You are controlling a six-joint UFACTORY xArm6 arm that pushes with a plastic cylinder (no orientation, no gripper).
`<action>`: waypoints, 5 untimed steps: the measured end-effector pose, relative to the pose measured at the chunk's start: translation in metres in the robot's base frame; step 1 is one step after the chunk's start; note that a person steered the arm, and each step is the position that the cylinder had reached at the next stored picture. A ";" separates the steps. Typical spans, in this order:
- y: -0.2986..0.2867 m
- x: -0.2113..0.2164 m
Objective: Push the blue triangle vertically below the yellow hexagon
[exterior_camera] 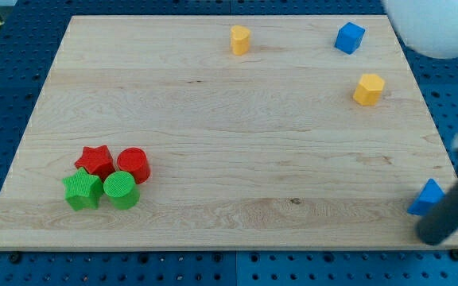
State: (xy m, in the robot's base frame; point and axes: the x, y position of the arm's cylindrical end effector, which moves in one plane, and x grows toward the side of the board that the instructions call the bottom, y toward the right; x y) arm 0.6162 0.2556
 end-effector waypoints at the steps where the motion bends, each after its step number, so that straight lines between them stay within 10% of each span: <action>1: 0.062 -0.003; 5: -0.003 -0.036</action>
State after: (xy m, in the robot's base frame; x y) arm 0.5807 0.2528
